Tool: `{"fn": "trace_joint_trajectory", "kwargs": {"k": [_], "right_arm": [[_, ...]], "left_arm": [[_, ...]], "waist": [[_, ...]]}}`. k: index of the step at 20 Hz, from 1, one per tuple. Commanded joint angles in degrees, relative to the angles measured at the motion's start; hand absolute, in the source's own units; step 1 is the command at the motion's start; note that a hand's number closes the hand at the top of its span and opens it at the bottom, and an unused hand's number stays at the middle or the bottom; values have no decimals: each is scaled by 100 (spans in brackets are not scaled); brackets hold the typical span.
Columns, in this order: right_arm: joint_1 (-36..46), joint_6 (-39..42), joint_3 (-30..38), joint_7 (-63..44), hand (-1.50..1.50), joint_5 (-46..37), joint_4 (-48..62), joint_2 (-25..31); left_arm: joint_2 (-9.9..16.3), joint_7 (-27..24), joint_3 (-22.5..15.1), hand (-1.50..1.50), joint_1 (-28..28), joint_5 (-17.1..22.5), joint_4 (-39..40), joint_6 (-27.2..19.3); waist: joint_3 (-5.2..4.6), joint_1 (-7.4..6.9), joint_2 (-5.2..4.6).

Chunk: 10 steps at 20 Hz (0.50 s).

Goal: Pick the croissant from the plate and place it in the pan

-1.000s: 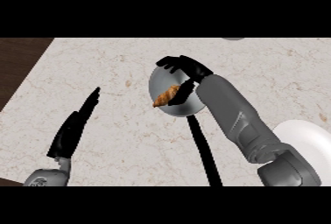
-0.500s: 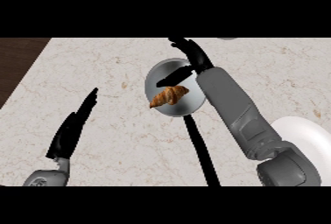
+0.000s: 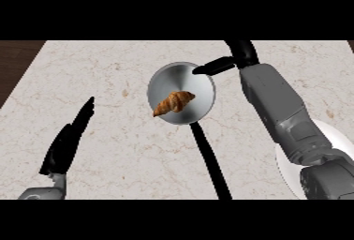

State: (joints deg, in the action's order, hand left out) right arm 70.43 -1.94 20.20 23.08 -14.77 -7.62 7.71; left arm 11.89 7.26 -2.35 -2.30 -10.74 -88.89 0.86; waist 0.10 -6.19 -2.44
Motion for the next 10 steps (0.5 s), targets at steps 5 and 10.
{"fn": "trace_joint_trajectory", "kwargs": {"k": [5, 10], "right_arm": [[-445, 812, 57, 660, -150, -5, -79, 1171], [-417, 1054, 53, 624, -150, -49, 9, 1522]], "left_arm": [[-55, 56, -34, 0, 90, -17, -148, -26], [44, 53, 19, 0, 120, 50, -168, 97]], "waist": [[14, 72, -24], [16, -55, -54]]}}
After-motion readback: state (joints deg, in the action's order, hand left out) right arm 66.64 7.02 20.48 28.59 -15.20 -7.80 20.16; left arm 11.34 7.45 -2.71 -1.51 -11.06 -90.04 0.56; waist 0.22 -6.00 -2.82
